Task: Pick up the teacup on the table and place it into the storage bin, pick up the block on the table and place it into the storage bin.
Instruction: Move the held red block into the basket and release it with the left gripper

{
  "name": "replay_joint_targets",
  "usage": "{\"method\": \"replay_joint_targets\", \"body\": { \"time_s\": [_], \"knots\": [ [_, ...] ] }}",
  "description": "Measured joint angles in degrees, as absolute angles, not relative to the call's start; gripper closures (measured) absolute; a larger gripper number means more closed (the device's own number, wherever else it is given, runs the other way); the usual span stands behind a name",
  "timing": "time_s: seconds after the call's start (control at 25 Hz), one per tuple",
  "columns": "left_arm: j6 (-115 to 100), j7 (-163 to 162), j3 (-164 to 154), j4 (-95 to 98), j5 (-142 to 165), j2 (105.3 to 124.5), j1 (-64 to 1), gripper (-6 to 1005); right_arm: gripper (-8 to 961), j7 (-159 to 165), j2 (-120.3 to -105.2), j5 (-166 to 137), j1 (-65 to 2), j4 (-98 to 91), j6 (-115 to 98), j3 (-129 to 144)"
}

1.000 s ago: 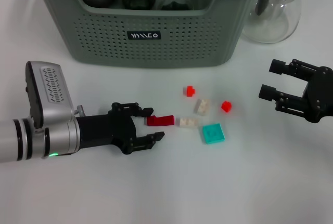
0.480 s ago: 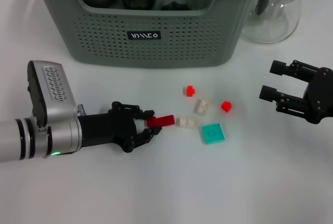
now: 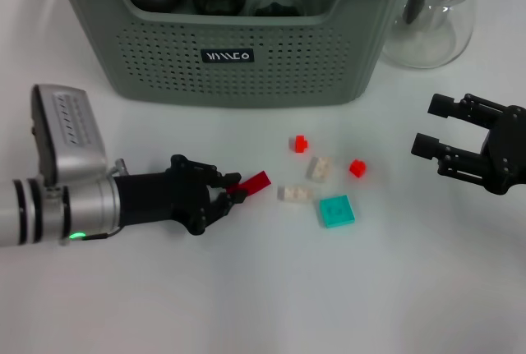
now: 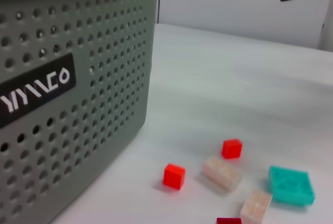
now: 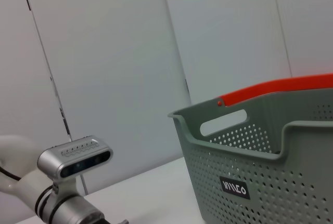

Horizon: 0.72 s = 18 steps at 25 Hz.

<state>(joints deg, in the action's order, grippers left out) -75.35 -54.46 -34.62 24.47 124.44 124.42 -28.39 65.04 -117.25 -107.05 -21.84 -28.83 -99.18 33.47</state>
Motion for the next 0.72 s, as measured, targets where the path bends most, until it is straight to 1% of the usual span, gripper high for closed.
{"method": "replay_joint_targets", "body": {
  "time_s": [0.24,0.48,0.72],
  "knots": [
    [-88.9,-63.6,-34.5,35.2,126.5,123.66,-25.8,819,188,65.0,-117.25,-107.0,-21.8,-28.9,-99.4,33.5],
    [-103.3,-70.9,-32.0,45.4,127.5,121.73,-24.1,818,189,65.0,-117.25,-107.0,-21.8,-28.9,-99.4,33.5],
    [-105.0,-72.1,-31.4,47.3,127.7,121.52,-24.1,818,189,65.0,-117.25,-107.0,-21.8,-28.8,-99.4,33.6]
  ]
}}
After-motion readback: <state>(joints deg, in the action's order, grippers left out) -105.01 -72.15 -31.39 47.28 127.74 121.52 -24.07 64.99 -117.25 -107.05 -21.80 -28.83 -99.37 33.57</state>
